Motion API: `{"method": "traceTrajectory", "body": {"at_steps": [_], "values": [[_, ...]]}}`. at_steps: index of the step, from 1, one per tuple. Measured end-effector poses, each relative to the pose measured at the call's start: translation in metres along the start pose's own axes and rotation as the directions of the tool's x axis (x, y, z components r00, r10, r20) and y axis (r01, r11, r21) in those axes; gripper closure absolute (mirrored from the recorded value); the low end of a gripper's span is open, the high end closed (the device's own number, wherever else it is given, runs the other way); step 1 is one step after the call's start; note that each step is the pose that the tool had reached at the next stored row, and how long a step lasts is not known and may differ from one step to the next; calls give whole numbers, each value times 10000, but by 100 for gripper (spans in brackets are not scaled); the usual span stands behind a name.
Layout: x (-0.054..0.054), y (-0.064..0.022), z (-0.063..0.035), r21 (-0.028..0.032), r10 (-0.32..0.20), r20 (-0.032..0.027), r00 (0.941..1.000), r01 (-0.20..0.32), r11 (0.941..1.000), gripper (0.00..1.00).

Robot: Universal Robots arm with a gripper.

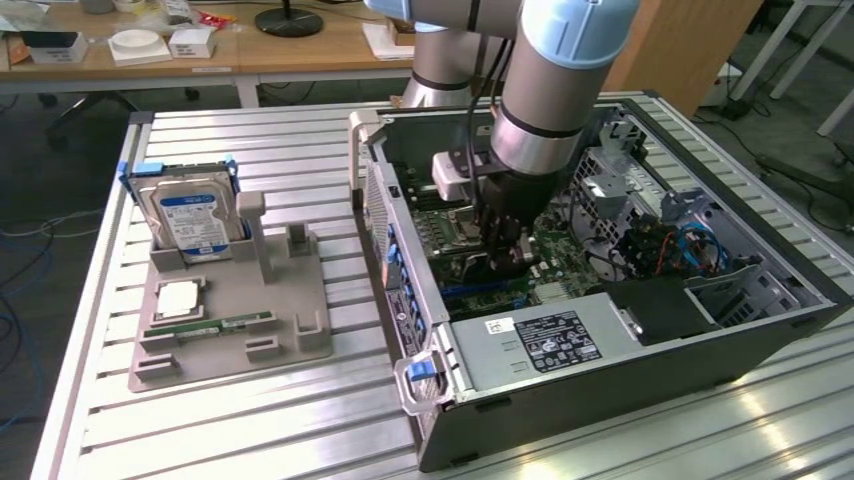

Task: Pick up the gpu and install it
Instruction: 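Insert the gpu into the slot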

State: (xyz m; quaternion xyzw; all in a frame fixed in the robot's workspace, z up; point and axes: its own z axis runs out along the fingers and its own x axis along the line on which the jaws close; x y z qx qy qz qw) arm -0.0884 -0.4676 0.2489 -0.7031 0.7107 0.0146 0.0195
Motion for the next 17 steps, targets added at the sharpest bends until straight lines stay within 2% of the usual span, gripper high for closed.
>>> {"method": "traceTrajectory", "body": {"at_steps": [17], "values": [[2, 0, 43, 1, 0, 10, 10000, 0, 10000, 74]]}}
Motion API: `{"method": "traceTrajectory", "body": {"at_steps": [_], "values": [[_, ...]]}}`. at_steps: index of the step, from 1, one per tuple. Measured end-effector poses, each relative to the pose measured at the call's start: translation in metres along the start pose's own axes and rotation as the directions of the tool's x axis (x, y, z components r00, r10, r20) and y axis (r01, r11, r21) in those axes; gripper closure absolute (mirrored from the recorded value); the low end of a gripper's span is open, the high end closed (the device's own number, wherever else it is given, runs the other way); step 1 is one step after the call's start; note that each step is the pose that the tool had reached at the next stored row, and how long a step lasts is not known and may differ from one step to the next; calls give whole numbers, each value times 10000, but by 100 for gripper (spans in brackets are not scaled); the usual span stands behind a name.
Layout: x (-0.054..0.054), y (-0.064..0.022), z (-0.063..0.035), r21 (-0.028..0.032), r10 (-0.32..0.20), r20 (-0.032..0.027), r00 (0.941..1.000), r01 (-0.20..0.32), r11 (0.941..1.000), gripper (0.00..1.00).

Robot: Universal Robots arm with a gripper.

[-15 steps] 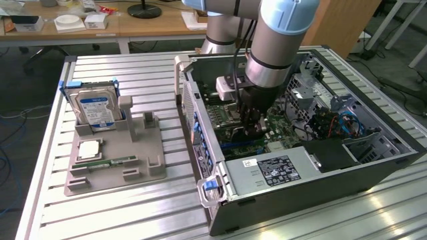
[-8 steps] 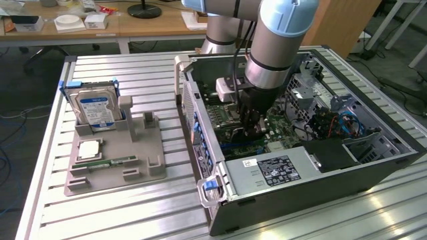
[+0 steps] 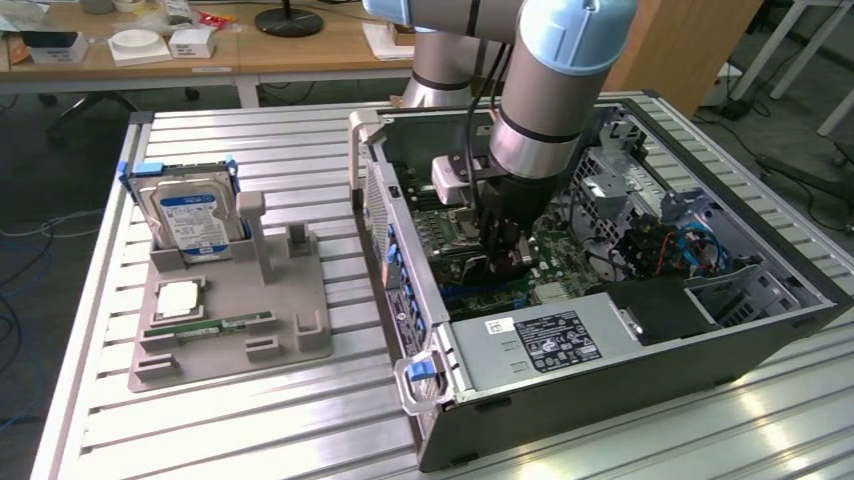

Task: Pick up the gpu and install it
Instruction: 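Insert the gpu into the slot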

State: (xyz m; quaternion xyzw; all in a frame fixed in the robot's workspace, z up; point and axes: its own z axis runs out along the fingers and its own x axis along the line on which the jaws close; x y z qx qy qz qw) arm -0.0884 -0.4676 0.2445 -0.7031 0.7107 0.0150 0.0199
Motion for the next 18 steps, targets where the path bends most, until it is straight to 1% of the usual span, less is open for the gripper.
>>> {"method": "traceTrajectory", "body": {"at_steps": [4, 15, 18], "values": [[1, -1, 21, 0, 0, -1, 10000, 0, 10000, 74], [1, -7, 24, -3, 1, 0, 10000, -1, 10000, 74], [3, -7, 49, -3, 0, -2, 10000, 0, 10000, 74]]}}
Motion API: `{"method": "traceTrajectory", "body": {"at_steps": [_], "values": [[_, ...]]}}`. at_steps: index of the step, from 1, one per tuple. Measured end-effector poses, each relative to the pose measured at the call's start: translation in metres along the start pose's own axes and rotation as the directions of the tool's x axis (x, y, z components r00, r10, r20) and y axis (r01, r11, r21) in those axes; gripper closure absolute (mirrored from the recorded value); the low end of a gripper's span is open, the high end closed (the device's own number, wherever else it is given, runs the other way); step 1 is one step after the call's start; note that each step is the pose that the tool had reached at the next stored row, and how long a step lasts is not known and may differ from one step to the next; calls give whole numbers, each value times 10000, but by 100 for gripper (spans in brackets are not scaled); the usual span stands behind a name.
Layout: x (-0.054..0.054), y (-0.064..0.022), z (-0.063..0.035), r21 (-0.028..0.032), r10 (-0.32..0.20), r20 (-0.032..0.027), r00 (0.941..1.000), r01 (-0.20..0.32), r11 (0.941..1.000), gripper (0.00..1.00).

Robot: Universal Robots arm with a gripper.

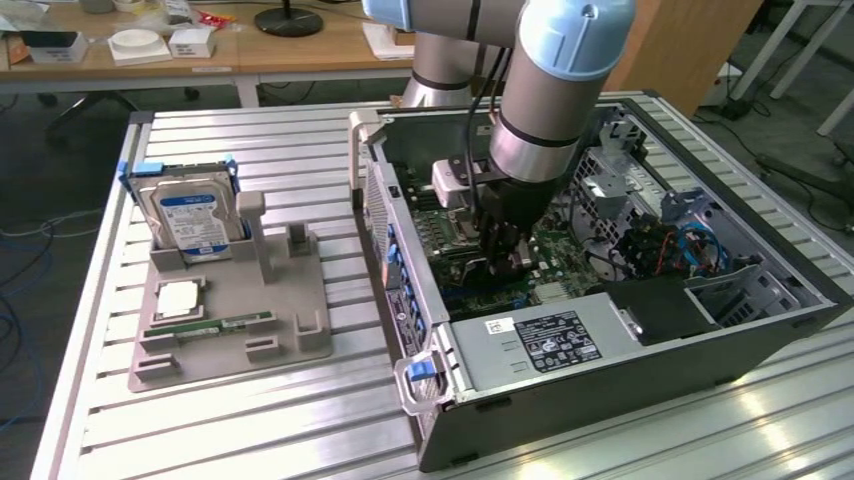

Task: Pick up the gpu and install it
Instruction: 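Insert the gpu into the slot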

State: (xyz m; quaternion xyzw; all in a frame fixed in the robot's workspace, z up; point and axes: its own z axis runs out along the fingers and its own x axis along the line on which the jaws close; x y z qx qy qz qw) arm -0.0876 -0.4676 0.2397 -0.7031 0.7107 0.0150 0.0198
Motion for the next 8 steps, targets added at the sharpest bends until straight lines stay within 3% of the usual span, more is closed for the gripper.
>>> {"method": "traceTrajectory", "body": {"at_steps": [8], "values": [[-1, 3, 1, 2, 1, 2, 10000, -1, 10000, 74]]}}
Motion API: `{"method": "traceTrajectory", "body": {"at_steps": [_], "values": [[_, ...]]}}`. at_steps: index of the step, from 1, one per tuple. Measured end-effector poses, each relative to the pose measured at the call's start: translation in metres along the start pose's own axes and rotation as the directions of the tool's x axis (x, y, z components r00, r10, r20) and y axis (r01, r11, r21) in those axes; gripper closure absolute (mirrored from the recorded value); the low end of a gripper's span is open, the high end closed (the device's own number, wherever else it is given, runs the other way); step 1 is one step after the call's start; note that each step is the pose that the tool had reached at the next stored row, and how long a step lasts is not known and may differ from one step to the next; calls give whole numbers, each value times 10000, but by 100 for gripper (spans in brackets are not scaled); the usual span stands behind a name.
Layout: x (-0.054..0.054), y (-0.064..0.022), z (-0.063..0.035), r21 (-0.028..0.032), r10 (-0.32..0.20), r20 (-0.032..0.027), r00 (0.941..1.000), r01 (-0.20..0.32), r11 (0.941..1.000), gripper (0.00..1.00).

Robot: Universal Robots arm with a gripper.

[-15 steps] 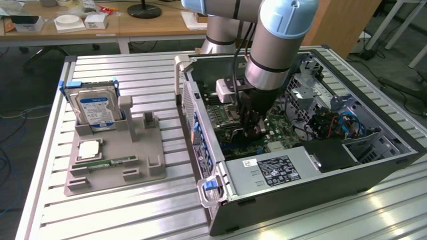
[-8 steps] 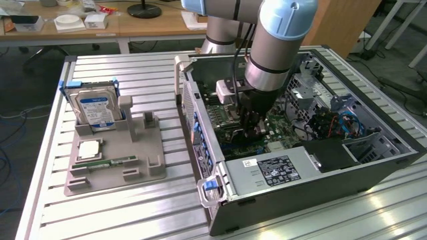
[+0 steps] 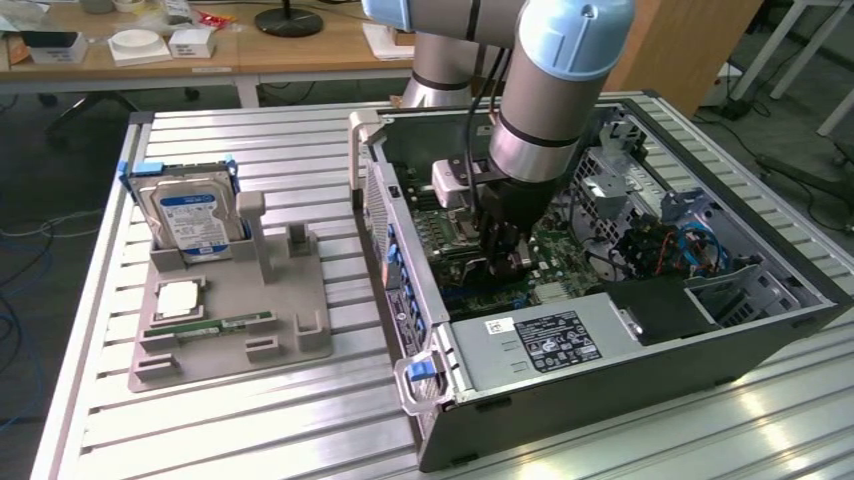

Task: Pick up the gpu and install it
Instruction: 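Insert the gpu into the slot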

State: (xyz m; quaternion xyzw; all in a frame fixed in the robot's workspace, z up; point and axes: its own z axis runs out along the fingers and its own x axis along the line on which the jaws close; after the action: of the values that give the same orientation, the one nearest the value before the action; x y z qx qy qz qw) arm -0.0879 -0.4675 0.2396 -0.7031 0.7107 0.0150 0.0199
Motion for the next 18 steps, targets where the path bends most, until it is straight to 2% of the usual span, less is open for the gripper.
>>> {"method": "traceTrajectory", "body": {"at_steps": [6, 9, 18], "values": [[-3, 9, 8, -3, 0, -5, 10000, 0, 10000, 74], [0, 8, 48, -1, -2, -4, 10000, 2, 10000, 74], [-2, 9, 50, -1, 0, 2, 10000, 0, 10000, 74]]}}
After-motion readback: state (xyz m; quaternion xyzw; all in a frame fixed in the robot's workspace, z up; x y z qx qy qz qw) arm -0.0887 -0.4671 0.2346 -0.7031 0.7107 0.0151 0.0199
